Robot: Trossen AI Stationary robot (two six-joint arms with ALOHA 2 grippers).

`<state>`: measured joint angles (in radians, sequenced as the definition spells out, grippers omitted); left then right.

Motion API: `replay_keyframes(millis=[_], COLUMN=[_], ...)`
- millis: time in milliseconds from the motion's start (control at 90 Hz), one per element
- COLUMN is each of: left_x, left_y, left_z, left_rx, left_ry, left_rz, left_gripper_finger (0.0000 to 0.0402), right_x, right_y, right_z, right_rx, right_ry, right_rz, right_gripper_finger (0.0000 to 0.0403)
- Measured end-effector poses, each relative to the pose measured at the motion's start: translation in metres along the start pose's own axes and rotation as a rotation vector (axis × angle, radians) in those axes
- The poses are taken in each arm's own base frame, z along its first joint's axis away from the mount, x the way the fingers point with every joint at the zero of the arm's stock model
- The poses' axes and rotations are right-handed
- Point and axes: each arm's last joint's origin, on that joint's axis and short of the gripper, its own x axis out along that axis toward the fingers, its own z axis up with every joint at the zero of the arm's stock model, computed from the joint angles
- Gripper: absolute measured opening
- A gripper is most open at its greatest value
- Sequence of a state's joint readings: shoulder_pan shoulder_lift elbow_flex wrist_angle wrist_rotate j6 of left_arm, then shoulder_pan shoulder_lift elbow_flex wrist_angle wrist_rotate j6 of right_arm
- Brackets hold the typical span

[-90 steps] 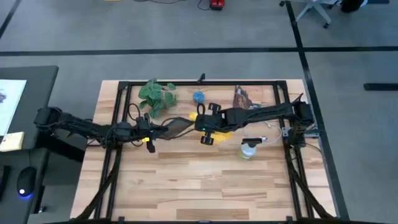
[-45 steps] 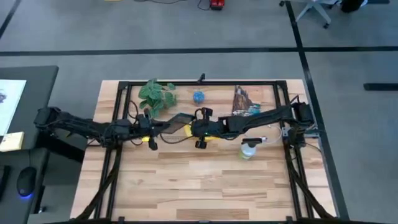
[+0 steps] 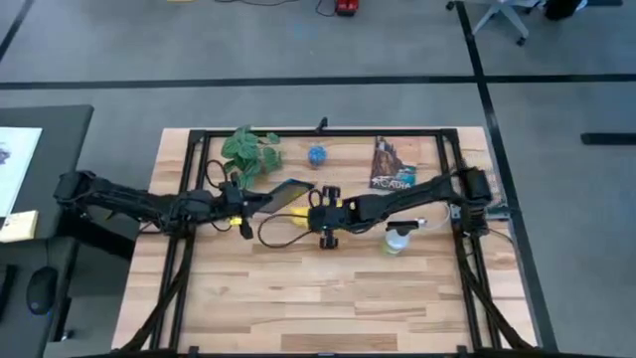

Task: Apply microfiber cloth
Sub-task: Wipe the front and back of the blue tablet using the yellow microfiber cloth

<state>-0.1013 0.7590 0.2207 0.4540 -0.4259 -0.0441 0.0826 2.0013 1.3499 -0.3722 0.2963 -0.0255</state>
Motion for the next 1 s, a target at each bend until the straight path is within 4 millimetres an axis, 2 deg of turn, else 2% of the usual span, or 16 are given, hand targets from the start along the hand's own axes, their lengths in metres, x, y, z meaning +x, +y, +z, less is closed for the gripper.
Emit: replay_keyframes(millis=[122, 278, 378, 533, 622, 756, 856, 1000], left_x=[0.000, 0.000, 0.000, 0.000, 0.000, -0.001, -0.002, -0.005], left_y=[0.000, 0.000, 0.000, 0.000, 0.000, -0.001, -0.005, -0.010], left_z=[-0.002, -0.004, -0.005, -0.005, -0.006, -0.007, -0.008, -0.008], left_rx=[0.004, 0.012, 0.015, 0.017, 0.021, 0.051, 0.084, 0.093], left_ry=[0.018, 0.037, 0.044, 0.049, 0.057, 0.070, 0.074, 0.072], left_rz=[0.002, 0.005, 0.006, 0.006, 0.006, -0.004, -0.040, -0.073], left_gripper_finger=[0.0011, 0.0011, 0.0011, 0.0011, 0.0011, 0.0011, 0.0011, 0.0011], right_x=[0.028, 0.028, 0.010, -0.046, -0.076, -0.120, -0.128, -0.116], right_y=[0.012, 0.009, 0.001, -0.019, -0.029, -0.043, -0.047, -0.044], right_z=[-0.007, -0.002, 0.006, 0.024, 0.028, 0.038, 0.043, 0.050], right_rx=[0.009, 0.035, 0.025, 0.013, 0.025, 0.068, 0.073, 0.022], right_ry=[0.017, 0.009, 0.005, -0.087, -0.134, -0.281, -0.349, -0.393], right_rz=[0.094, 0.130, 0.136, 0.128, 0.079, -0.049, -0.088, -0.110], right_gripper_finger=[0.0021, 0.0089, 0.0146, 0.0220, 0.0239, 0.0243, 0.0243, 0.0243])
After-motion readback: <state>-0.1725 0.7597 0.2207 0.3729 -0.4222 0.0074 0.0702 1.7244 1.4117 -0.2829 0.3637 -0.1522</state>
